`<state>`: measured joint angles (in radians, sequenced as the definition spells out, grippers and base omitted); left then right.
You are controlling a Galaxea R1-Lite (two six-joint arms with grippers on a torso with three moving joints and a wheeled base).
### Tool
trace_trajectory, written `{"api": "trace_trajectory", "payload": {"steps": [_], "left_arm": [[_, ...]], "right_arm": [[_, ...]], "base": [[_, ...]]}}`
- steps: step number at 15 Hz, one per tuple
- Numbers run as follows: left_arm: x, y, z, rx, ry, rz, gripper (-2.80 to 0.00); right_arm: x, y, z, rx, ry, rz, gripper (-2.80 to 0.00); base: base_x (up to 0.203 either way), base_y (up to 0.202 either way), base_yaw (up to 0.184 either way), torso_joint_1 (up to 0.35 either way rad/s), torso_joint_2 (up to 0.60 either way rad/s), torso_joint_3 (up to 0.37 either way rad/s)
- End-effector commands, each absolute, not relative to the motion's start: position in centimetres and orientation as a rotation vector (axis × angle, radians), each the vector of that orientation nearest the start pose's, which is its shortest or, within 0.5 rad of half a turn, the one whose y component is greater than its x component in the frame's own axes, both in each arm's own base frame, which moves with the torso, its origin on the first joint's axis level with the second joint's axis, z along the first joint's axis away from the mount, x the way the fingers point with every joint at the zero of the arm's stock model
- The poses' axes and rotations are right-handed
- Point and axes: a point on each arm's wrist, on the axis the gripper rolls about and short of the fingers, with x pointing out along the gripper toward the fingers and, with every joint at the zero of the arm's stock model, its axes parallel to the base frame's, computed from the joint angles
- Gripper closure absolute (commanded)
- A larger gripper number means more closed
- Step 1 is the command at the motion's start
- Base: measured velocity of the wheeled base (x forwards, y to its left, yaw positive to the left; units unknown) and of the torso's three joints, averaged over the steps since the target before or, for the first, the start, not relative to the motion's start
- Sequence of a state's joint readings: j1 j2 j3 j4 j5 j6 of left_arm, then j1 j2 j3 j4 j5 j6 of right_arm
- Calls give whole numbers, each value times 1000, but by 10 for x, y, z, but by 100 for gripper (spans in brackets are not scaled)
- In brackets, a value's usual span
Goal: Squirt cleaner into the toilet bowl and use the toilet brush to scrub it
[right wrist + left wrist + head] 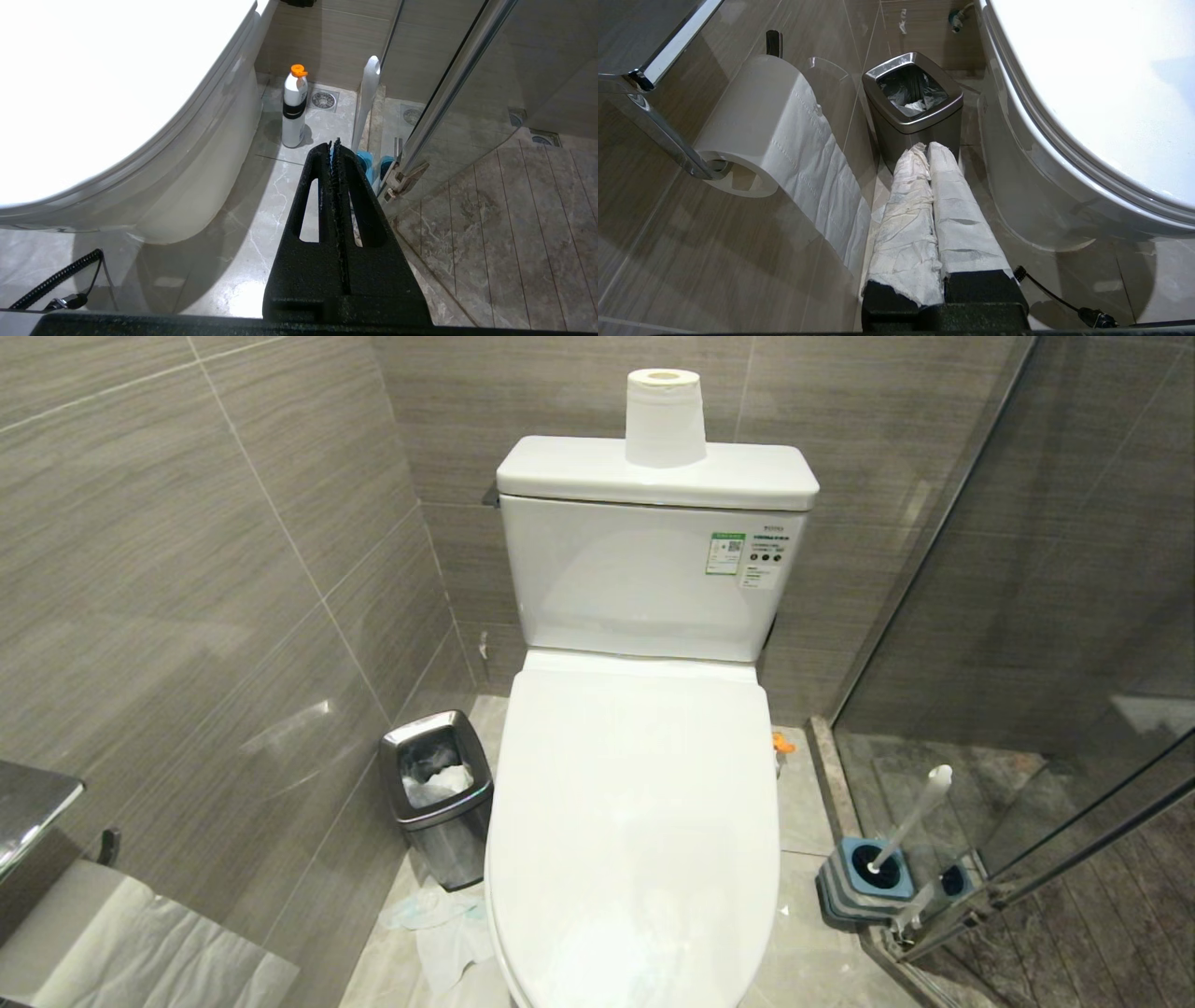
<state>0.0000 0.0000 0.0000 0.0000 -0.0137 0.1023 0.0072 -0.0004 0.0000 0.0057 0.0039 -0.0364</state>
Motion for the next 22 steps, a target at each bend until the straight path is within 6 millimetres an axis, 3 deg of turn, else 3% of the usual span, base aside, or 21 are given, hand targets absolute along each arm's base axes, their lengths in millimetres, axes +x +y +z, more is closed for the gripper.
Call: {"api": "trace_trajectory", "payload": {"steps": [1, 22], "left_arm": [[-23, 0, 76, 103, 1, -14, 0], [-23, 0, 76, 103, 1, -14, 0]], "right_arm": [[-23, 0, 75, -37, 6, 12, 0], [-23, 0, 74, -37, 7, 12, 0]], "base": [[0, 0, 0, 0, 0, 0], [0, 0, 0, 0, 0, 0]]}}
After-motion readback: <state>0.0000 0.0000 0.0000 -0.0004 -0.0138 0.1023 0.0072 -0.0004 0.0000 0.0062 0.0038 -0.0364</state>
